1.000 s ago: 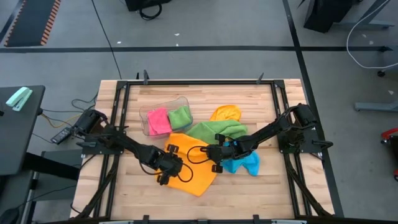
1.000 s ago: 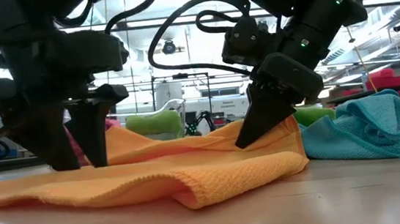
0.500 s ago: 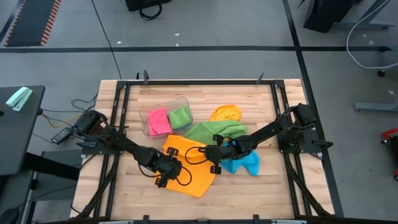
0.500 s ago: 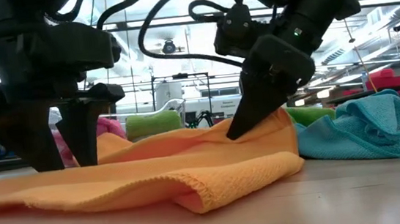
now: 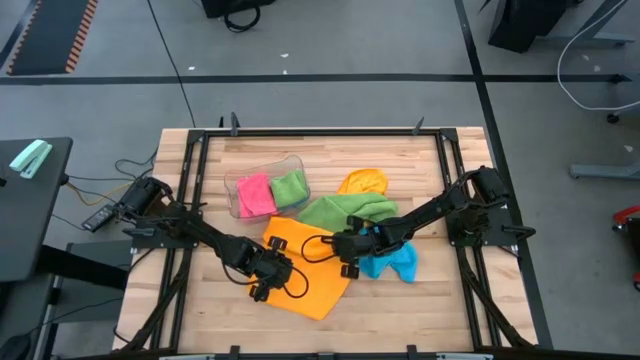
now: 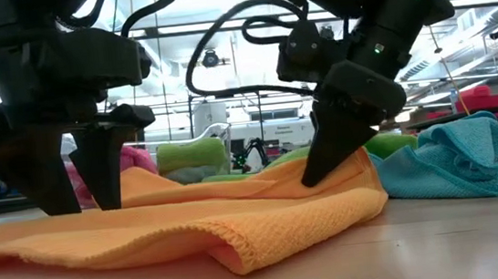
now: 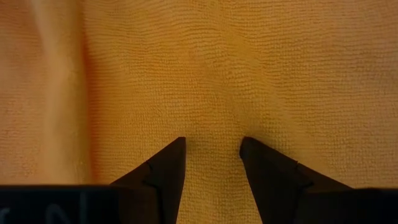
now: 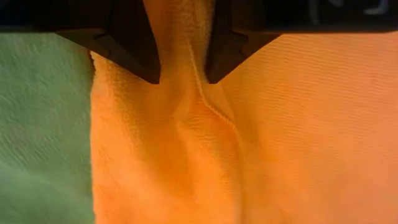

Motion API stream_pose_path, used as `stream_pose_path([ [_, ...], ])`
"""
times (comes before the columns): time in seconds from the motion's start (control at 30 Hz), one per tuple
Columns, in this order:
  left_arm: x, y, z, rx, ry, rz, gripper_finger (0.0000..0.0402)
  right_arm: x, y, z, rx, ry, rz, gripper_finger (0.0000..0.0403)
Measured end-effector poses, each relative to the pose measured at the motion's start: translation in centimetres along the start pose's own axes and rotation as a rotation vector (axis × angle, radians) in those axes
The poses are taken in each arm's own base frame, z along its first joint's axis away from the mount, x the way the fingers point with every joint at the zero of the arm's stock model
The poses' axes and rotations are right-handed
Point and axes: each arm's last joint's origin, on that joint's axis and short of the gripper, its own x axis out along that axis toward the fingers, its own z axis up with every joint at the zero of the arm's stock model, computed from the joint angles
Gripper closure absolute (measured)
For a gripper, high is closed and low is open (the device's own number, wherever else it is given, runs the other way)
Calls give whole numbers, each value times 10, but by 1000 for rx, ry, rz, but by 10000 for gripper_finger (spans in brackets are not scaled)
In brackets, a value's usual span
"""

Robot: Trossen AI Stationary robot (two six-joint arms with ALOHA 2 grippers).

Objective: Fold microfiber towels
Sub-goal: Fold the bottom yellow microfiber towel

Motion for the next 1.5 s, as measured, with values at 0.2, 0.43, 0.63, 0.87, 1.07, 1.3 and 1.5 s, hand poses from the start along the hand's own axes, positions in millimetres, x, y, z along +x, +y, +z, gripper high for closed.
stream_pose_path([
  [0.2, 0, 0, 0, 5, 3, -7, 230, -8, -2, 3, -14, -12, -10, 254],
  [0.43, 0, 0, 0, 8, 3, -7, 230, -22, 5, 2, -80, -16, 10, 275],
  [0.63, 0, 0, 0, 3, 3, -7, 230, -22, 8, 2, -83, -20, 14, 297],
  [0.87, 0, 0, 0, 2, 2, -6, 230, -19, 6, -7, -68, 6, 18, 350],
  [1.07, 1, 2, 1, 7, -9, 1, 230, -19, 6, -7, -51, 5, 30, 395],
  [1.3, 1, 3, 1, -35, -11, 5, 230, -23, 8, 2, -35, -8, 43, 398],
  [1.5, 1, 4, 2, -63, -19, 10, 230, -37, 11, 19, -20, -66, 51, 398],
])
